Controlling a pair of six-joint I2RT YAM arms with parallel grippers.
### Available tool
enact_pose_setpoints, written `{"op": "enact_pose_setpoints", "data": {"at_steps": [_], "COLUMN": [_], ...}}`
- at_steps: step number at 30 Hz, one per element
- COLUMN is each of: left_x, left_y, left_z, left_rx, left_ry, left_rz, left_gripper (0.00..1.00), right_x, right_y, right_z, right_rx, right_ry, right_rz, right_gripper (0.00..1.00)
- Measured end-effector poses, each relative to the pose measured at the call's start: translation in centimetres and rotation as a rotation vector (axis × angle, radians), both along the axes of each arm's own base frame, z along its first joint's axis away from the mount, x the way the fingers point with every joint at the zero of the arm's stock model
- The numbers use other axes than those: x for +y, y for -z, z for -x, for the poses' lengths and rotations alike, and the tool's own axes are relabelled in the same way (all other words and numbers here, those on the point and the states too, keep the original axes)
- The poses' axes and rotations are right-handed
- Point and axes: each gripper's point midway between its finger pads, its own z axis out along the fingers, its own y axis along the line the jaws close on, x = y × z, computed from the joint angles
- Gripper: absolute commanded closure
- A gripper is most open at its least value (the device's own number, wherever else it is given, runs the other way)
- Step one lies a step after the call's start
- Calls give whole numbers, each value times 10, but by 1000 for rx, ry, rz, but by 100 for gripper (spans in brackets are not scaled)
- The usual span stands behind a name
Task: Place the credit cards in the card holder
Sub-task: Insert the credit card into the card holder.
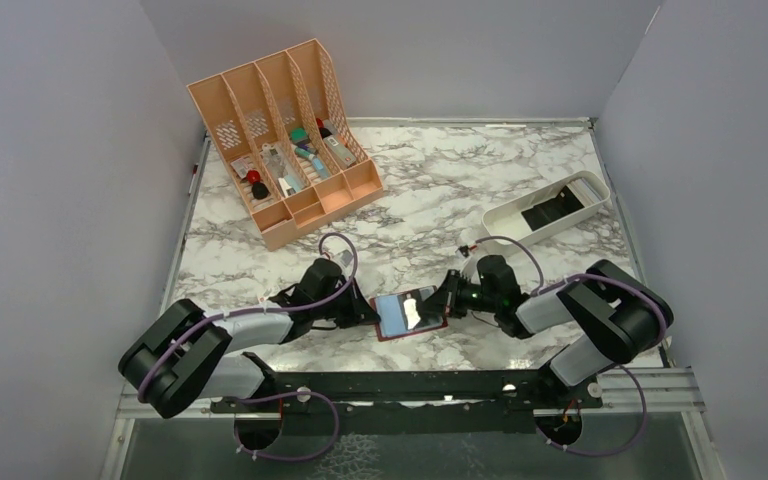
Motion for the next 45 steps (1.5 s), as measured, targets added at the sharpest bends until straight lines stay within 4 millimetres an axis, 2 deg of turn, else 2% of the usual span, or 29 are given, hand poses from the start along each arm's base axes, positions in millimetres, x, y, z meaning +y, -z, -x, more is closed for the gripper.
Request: {"op": "enact_pose_setpoints", "data": {"at_steps": [9,13,18,21,22,24,27,29,35,40,45], "left_x": [-4,-8,-10,-11,-12,-12,-13,-13,-15,-16,-21], "left_y": [1,0,0,0,0,-1,-2,-3,-9,-11,-13], "left_z": [-1,-2,-1,-2,-2,-2,-1,-2,-1,-2,-2], "left_rx": [12,13,14,18,19,21,24,29,29,30,32], "left_ry": [11,20,28,33,35,40,54,58,62,62,72], "left_rz": [2,2,1,-6,-8,-15,-32,-38,-28,-19,9], "left_gripper": [99,99,98,98,98,95,91,85,70,65,64], "right_x": [5,8,14,18,20,20,16,12,5,6,15], "right_y": [0,0,2,2,-1,-7,-17,-21,-16,-13,-10], "right_z": [5,6,7,5,3,-1,-4,-4,1,2,4], "right_rx": [-2,4,6,8,4,-19,-58,-77,-65,-53,-42], "right_ry": [8,11,5,-6,-14,-18,-25,-22,-27,-31,-52], "right_rz": [0,-1,12,33,44,76,118,137,179,178,153], "right_gripper": [94,89,75,62,55,48,47,48,52,54,65]}}
